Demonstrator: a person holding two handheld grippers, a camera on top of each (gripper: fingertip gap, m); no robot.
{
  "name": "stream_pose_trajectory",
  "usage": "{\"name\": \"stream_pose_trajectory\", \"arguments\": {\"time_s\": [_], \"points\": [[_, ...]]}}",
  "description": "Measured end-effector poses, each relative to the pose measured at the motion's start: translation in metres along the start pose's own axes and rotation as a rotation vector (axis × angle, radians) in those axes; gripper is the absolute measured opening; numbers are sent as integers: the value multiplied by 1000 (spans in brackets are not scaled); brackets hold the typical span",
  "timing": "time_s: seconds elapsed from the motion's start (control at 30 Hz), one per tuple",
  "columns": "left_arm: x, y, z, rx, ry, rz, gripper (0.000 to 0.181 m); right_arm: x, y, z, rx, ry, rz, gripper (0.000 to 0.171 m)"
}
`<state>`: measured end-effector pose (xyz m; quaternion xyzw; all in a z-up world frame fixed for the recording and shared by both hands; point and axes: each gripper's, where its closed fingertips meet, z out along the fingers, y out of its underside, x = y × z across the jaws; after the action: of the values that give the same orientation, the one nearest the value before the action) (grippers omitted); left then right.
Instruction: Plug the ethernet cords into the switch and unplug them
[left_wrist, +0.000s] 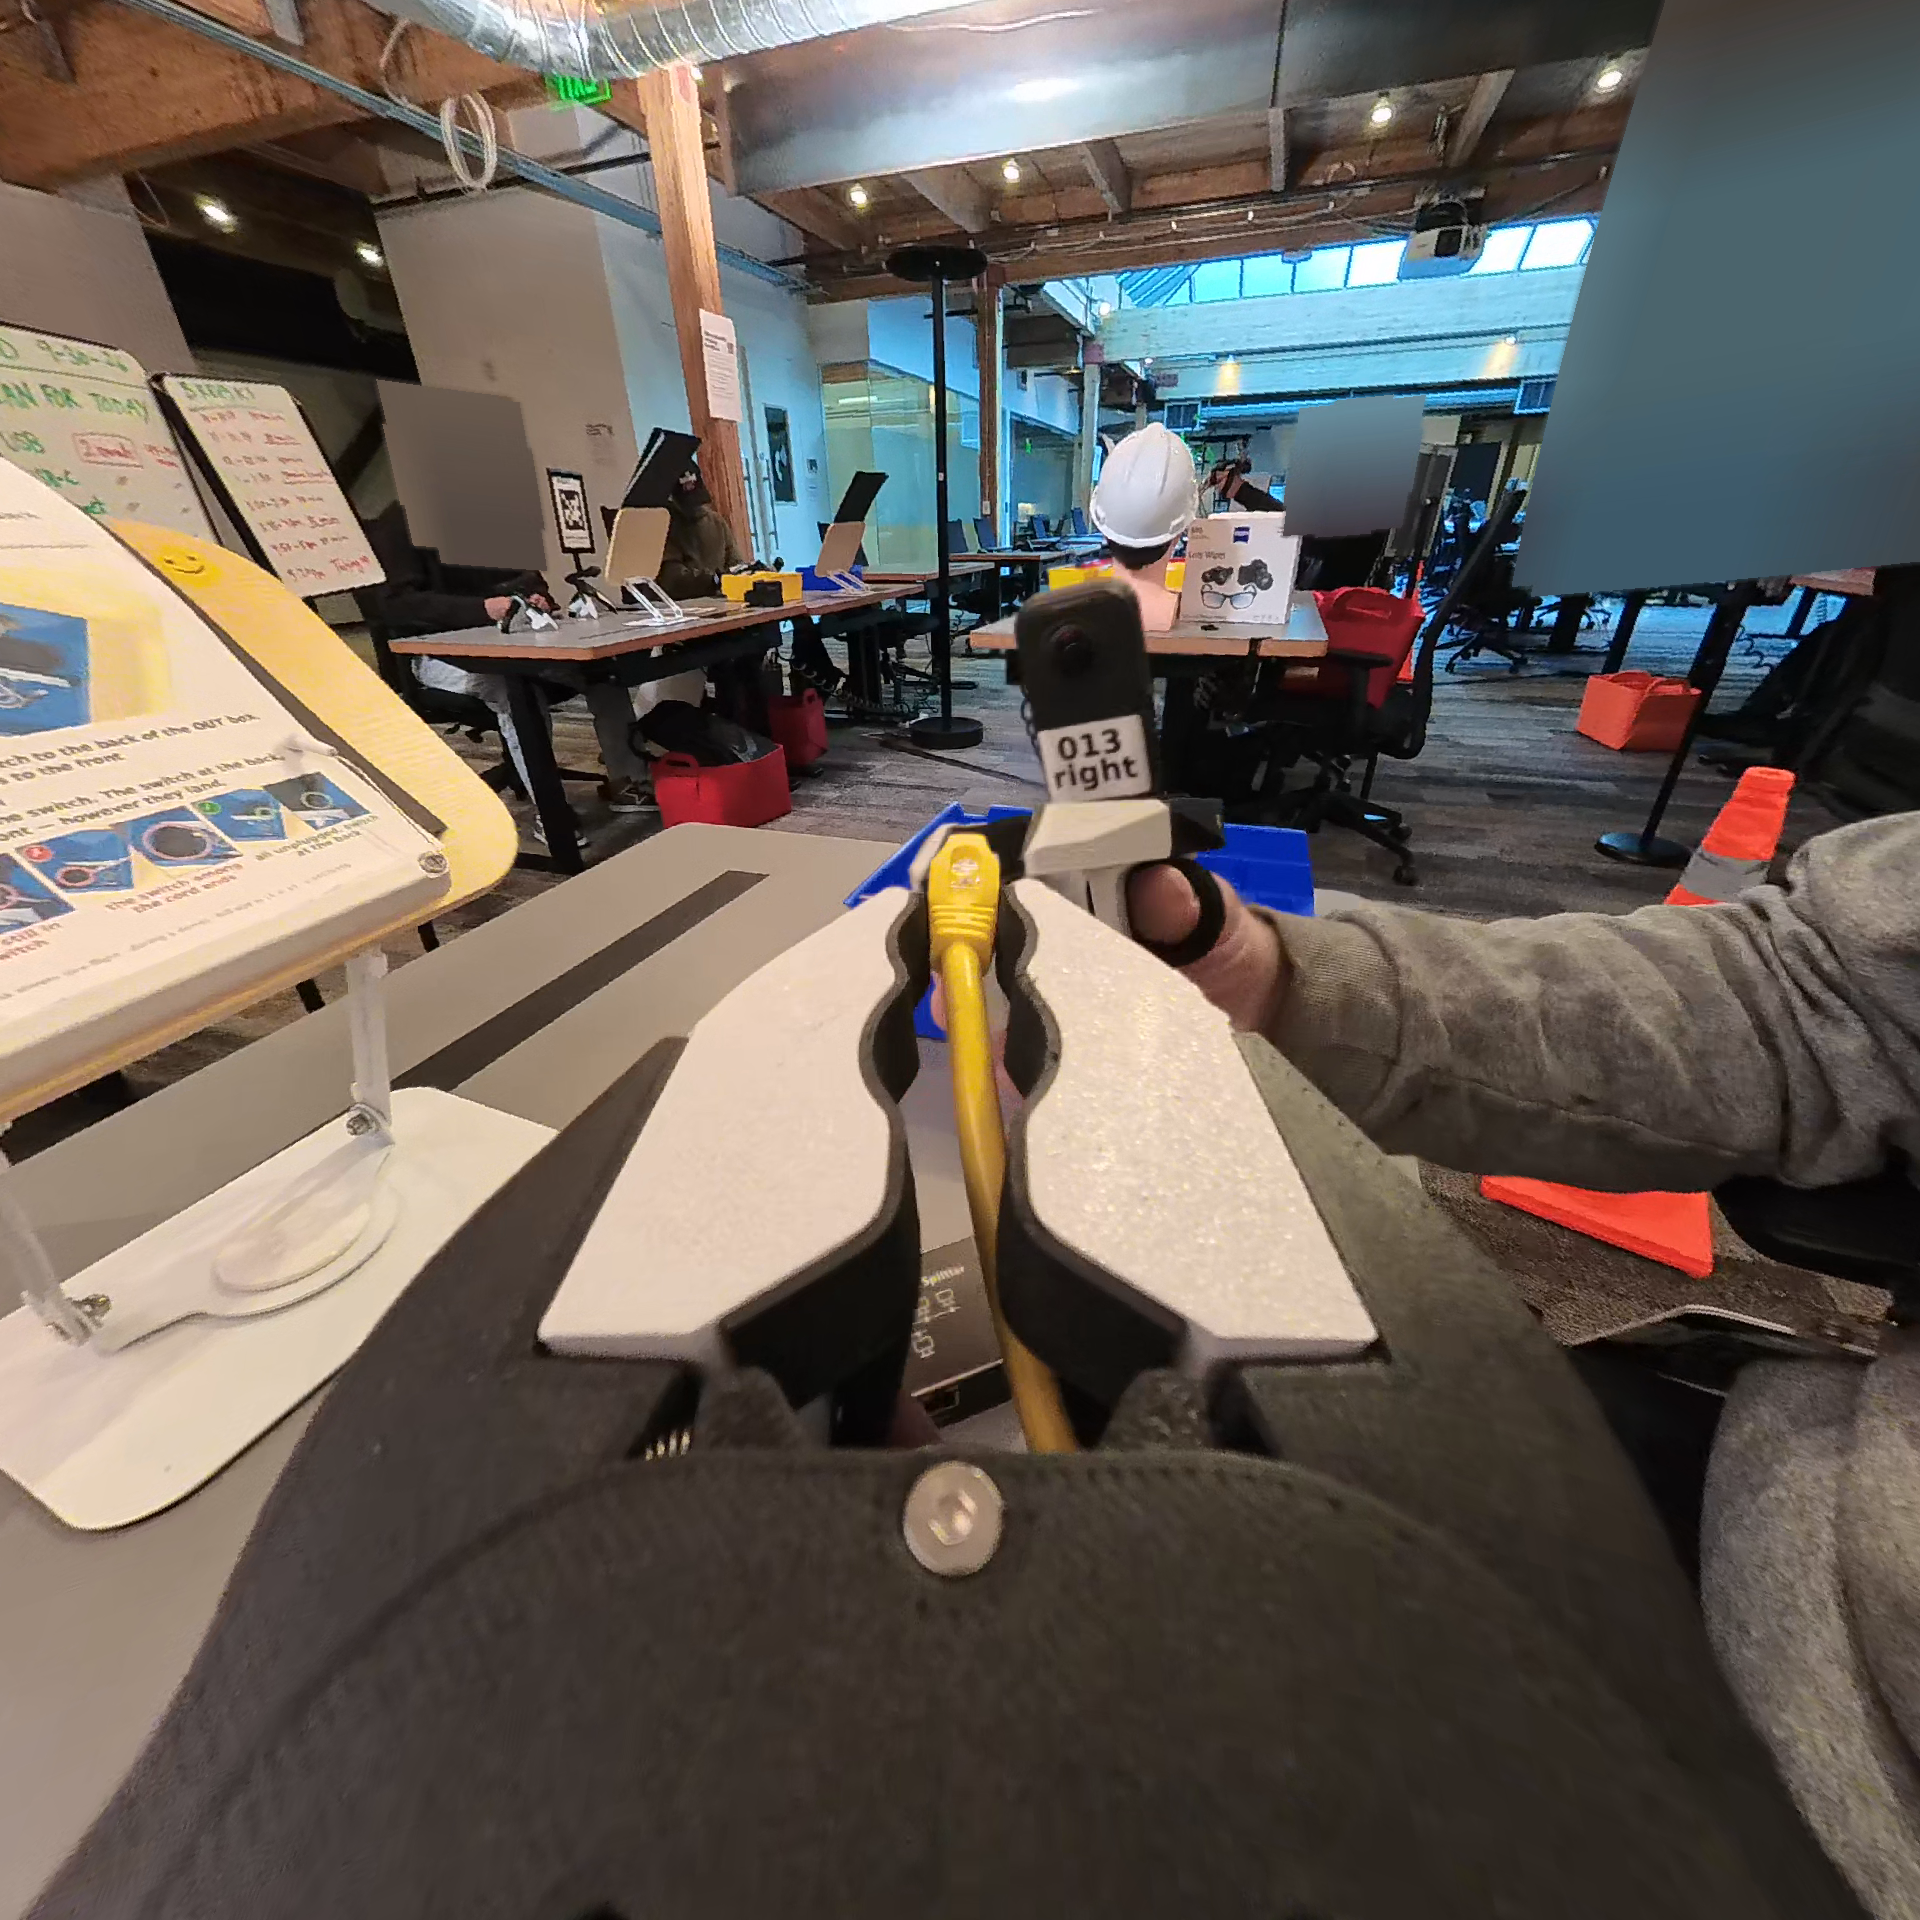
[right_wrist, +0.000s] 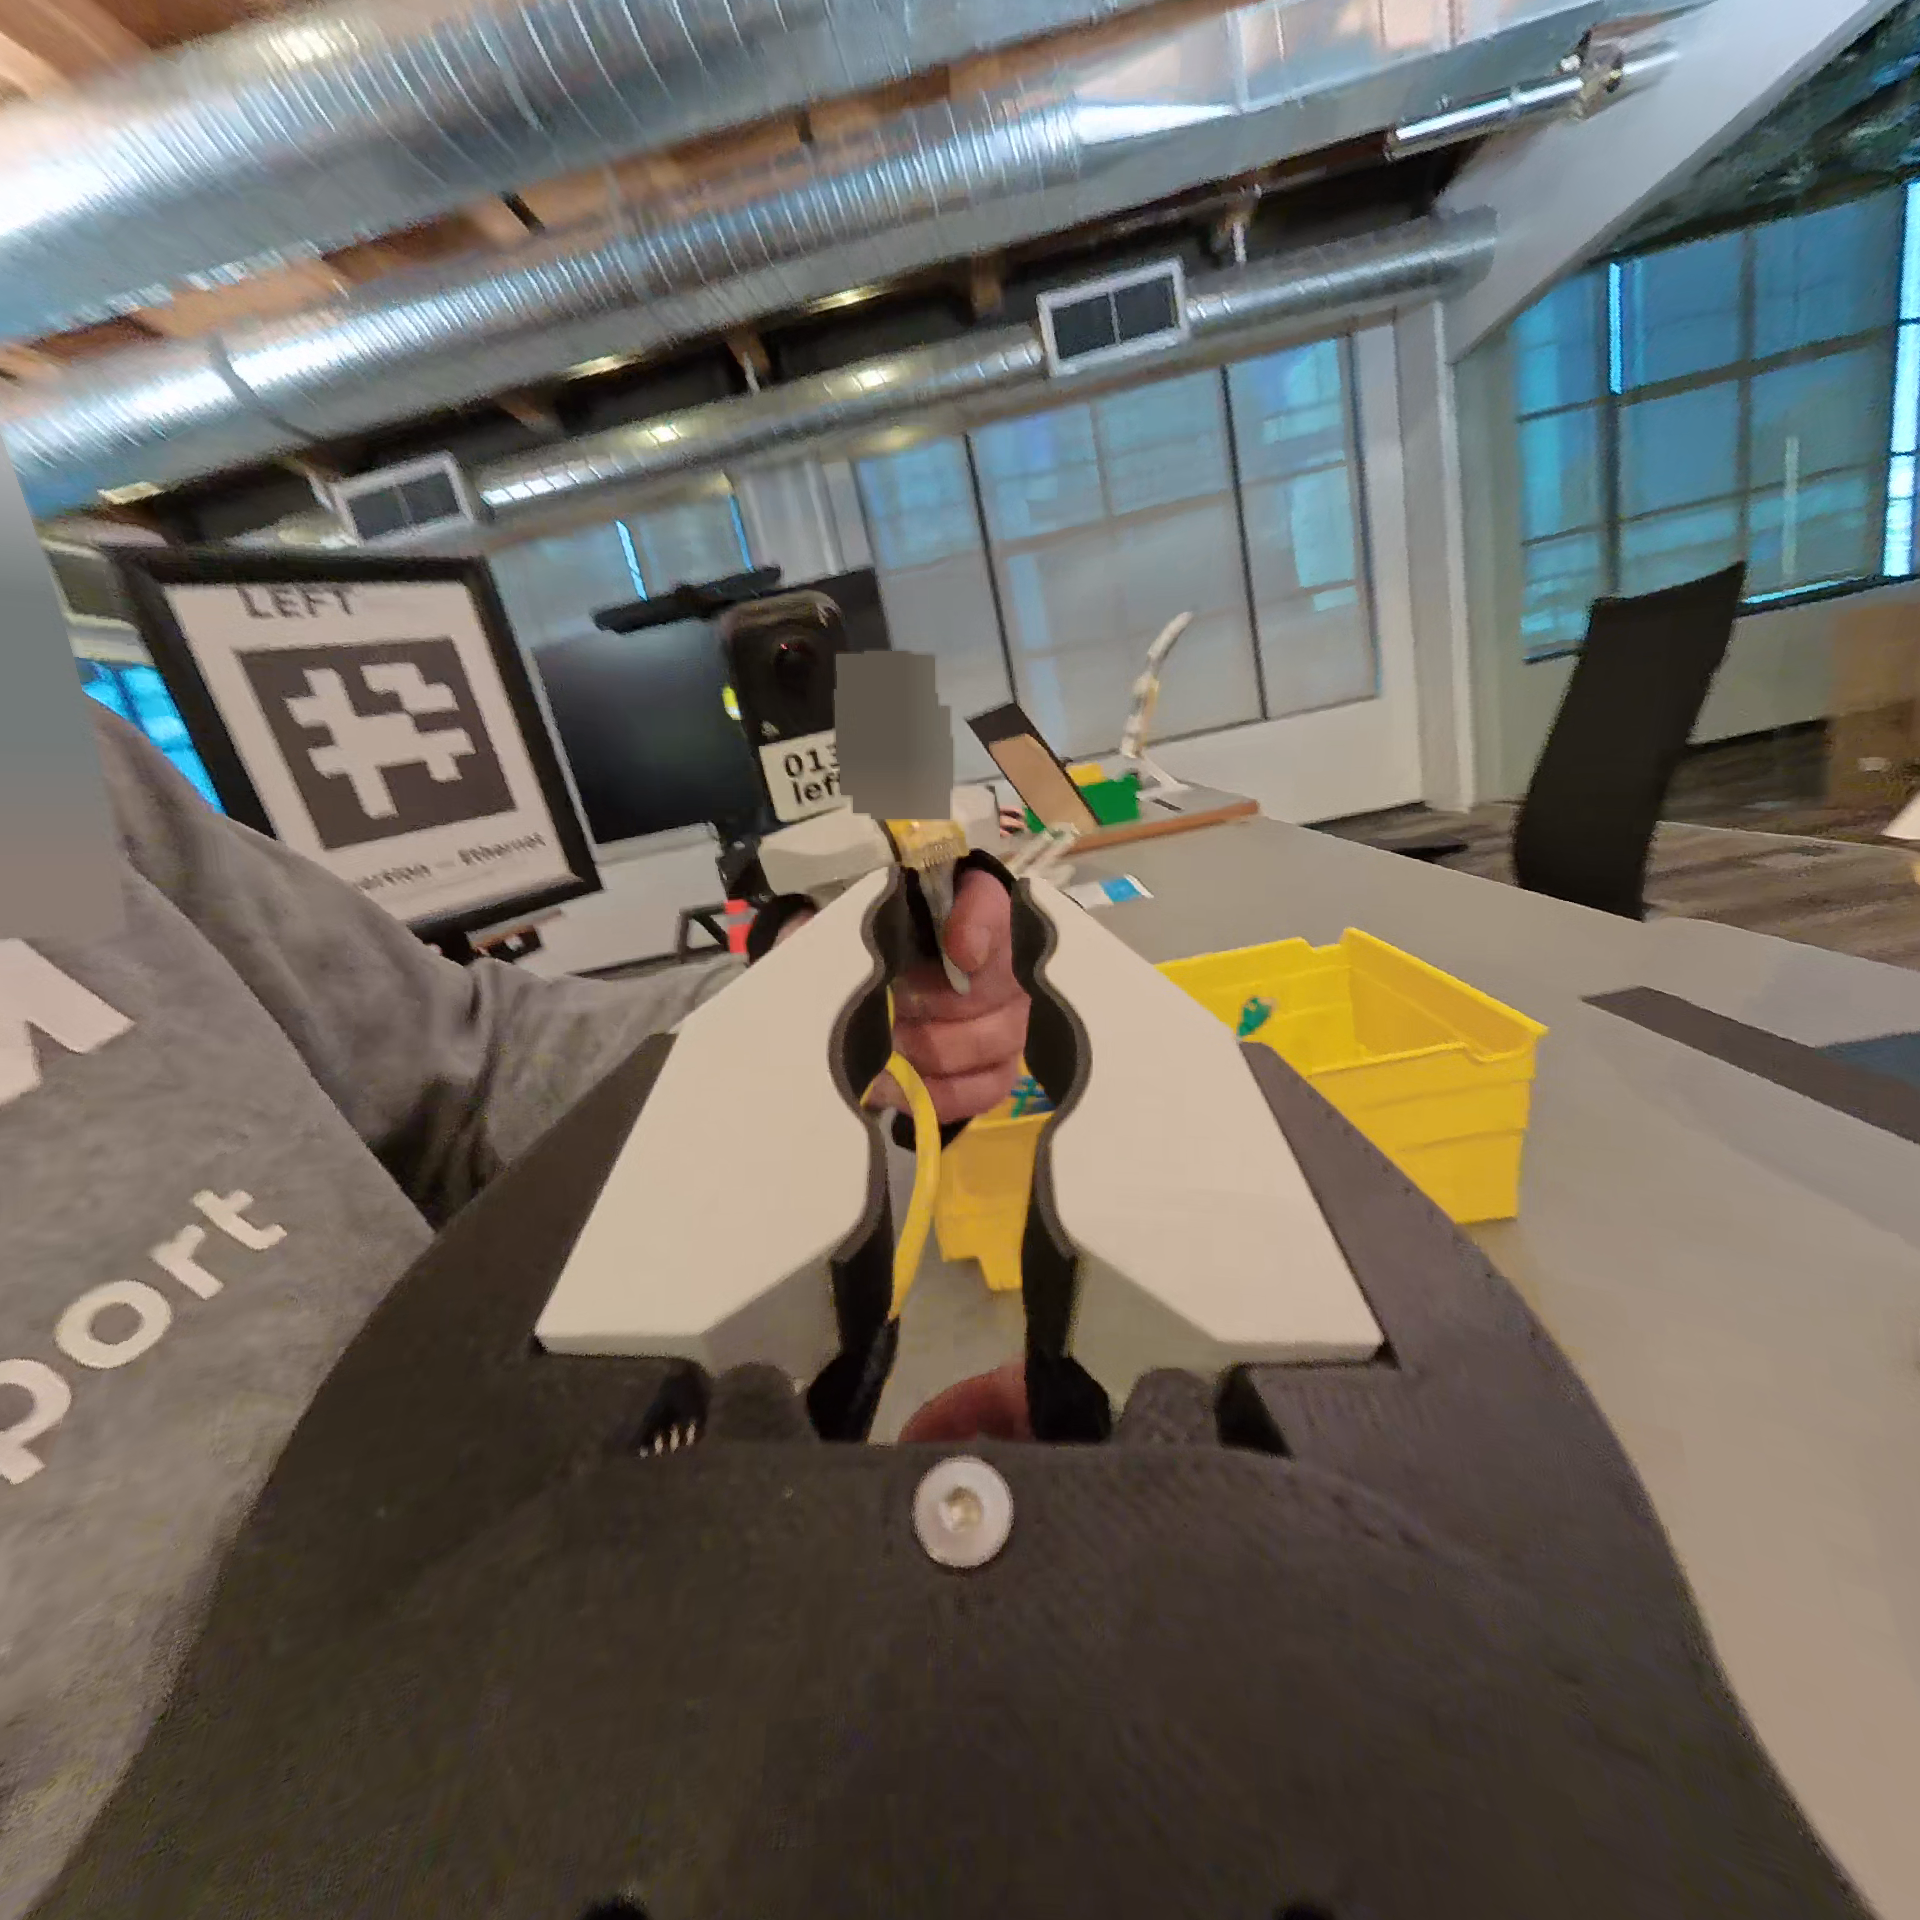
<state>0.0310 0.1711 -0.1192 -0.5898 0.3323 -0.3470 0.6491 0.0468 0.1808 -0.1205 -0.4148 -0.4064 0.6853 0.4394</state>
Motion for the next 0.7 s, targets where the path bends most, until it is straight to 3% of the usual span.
{"name": "stream_pose_trajectory", "arguments": {"time_s": [0.17, 0.37, 0.5, 0.6, 0.7], "points": [[-5, -3, -5, -4, -17, 6, 12, 7, 5, -8, -150, 125, -96, 23], [-13, 0, -13, -28, -48, 8, 12, 29, 40, -37, -450, 379, -196, 51], [-15, 3, -17, -33, -55, 0, 12, 50, 93, -75, -780, 529, -229, 78], [-16, 2, -19, -29, -55, -3, 12, 59, 136, -102, -986, 594, -169, 81], [-15, 1, -19, -27, -51, -3, 12, 68, 163, -129, -1134, 671, -116, 71]]}}
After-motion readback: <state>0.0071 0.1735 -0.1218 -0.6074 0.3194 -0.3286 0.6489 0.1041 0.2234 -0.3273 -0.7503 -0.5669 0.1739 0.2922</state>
